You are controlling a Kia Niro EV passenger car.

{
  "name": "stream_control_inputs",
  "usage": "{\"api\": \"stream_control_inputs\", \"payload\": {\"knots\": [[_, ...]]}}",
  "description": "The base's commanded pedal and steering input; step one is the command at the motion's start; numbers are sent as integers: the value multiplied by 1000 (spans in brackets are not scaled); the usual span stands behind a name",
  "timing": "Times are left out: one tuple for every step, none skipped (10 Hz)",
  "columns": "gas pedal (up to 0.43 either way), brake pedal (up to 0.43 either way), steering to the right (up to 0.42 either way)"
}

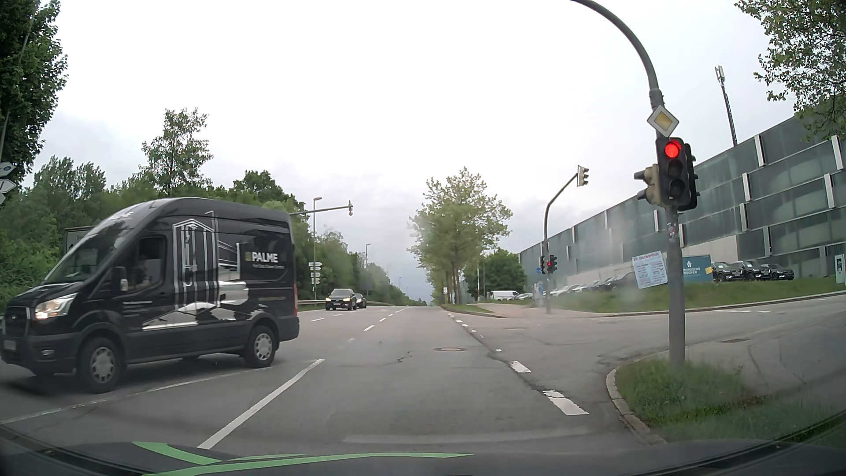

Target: Follow the waypoints while adhering to traffic rules and regulations

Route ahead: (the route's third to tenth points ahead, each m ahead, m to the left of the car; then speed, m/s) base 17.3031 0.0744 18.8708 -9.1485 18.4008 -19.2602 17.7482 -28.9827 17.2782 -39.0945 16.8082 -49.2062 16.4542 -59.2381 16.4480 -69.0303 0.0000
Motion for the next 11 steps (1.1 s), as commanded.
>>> {"api": "stream_control_inputs", "payload": {"knots": [[0, 311, 1], [0, 305, 1], [0, 305, 1], [0, 305, 1], [0, 305, 1], [0, 305, 1], [0, 305, 1], [0, 311, 1], [0, 311, 1], [0, 311, 1], [0, 311, 1]]}}
